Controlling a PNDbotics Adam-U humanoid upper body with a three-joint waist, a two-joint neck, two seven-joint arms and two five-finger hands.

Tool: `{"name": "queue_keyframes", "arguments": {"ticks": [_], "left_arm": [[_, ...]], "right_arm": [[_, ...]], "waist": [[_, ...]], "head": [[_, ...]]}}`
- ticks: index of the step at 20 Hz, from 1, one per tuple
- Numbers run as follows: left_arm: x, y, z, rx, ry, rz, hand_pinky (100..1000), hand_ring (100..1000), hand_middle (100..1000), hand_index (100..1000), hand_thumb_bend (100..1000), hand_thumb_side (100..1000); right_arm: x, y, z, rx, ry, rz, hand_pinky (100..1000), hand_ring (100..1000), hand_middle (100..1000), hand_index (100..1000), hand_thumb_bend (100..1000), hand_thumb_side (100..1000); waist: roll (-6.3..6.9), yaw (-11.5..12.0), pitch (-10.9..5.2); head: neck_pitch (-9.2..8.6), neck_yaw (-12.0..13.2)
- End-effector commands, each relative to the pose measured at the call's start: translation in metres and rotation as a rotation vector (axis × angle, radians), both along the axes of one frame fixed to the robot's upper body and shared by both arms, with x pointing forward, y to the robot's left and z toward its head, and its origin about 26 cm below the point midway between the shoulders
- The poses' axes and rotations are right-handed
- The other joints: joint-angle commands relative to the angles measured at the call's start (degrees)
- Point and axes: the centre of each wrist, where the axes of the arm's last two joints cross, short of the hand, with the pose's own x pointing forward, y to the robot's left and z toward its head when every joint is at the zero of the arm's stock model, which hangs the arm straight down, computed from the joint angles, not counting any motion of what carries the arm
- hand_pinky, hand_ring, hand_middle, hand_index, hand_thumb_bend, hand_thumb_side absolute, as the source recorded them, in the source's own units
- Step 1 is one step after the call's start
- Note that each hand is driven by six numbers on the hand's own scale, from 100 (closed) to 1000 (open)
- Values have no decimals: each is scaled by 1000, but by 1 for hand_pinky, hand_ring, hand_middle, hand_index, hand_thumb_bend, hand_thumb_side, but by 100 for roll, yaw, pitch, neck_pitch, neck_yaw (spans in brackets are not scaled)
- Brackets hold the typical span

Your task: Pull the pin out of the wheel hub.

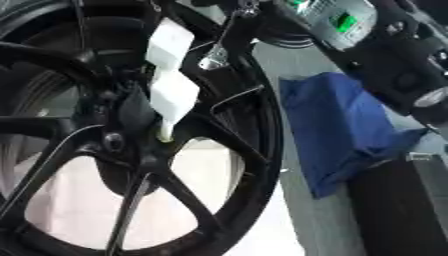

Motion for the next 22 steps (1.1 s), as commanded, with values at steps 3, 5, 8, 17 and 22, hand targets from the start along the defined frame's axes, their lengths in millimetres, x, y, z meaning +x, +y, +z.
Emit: {"name": "queue_keyframes", "arguments": {"ticks": [3, 5, 8, 17, 22], "left_arm": [[-3, 4, 4, 9, -14, 17, 706, 433, 462, 717, 322, 611], [-4, 5, 3, 10, -12, 23, 707, 433, 462, 717, 323, 610], [-5, 7, 3, 13, -9, 32, 708, 433, 462, 717, 323, 610], [-10, 17, -6, -7, 7, 98, 707, 434, 463, 716, 324, 605], [-11, 20, -7, -15, 2, 123, 707, 435, 463, 716, 326, 601]], "right_arm": [[-13, -11, 28, 32, -34, -21, 847, 705, 413, 428, 194, 100], [-15, -18, 34, 77, -41, -32, 848, 704, 413, 429, 172, 100], [-16, -35, 42, 170, -56, -66, 847, 702, 414, 432, 143, 100], [-12, -127, 25, 489, -79, -401, 840, 694, 455, 478, 102, 100], [-15, -181, -13, 623, -94, -651, 833, 695, 457, 482, 136, 100]], "waist": [[60, -68, -200], [60, -104, -227], [62, -179, -268], [322, -799, -383], [445, -1093, -424]], "head": [[48, 35], [76, 64], [111, 130], [151, 607], [145, 828]]}}
